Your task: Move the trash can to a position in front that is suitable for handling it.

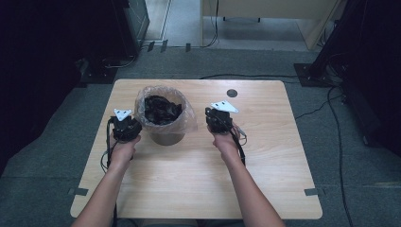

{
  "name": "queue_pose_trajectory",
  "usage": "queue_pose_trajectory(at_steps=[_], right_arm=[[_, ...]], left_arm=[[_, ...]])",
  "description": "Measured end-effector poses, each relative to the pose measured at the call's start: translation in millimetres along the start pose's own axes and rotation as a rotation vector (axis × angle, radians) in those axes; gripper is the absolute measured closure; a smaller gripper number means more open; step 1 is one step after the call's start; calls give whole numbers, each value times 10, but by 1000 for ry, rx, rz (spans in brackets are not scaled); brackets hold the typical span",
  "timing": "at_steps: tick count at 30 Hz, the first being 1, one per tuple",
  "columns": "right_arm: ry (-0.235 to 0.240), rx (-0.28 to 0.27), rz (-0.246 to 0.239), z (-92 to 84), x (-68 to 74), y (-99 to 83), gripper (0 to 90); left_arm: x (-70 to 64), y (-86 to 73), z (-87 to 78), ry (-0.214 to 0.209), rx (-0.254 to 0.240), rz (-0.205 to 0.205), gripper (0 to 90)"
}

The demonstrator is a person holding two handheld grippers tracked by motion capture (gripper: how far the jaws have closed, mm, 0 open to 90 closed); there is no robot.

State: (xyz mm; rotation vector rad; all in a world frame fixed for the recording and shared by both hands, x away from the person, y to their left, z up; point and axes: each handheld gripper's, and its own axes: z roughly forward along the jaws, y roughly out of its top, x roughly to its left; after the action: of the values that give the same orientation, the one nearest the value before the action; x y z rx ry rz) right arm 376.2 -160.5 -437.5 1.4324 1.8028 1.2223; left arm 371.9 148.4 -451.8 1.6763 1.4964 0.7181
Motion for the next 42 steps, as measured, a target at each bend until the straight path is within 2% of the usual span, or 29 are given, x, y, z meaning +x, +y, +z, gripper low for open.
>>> queue_pose_trajectory(at_steps=[6, 7, 11, 13, 14, 17, 19, 20, 24, 30, 35, 39, 40, 42], right_arm=[[5, 2, 0, 195, 140, 72, 900], [8, 4, -4, 252, 202, 90, 900], [5, 14, -7, 327, 276, 102, 900], [-5, 18, 8, 377, 306, 98, 900], [6, 2, 30, 418, 320, 81, 900], [10, -2, 29, 455, 346, 67, 900], [43, -10, 32, 469, 400, 57, 900], [29, -10, 28, 465, 415, 56, 900], [40, -7, 53, 457, 390, 53, 900], [22, -5, 24, 379, 344, 29, 900], [15, -5, 31, 259, 262, -20, 900], [-6, -9, 13, 107, 151, -82, 900], [-6, -9, 13, 107, 151, -82, 900], [-14, -11, 29, 21, 79, -119, 900]], left_arm=[[19, 36, 38, -2, 7, -7, 802], [34, 49, 49, -10, 5, -25, 801], [43, 60, 72, -13, 5, -39, 802], [46, 70, 87, -12, 9, -47, 805], [43, 74, 92, -12, 8, -50, 811], [21, 80, 99, -29, 3, -51, 818], [-26, 79, 99, -44, 2, -41, 841], [-41, 79, 95, -40, 4, -37, 865], [-69, 77, 94, -53, 4, -38, 900], [-159, 65, 65, -64, 16, -5, 900], [-292, 24, 14, -80, 22, 26, 900], [-468, -19, -36, -98, 29, 61, 900], [-468, -19, -36, -98, 29, 61, 900], [-537, -37, -55, -102, 30, 69, 900]])
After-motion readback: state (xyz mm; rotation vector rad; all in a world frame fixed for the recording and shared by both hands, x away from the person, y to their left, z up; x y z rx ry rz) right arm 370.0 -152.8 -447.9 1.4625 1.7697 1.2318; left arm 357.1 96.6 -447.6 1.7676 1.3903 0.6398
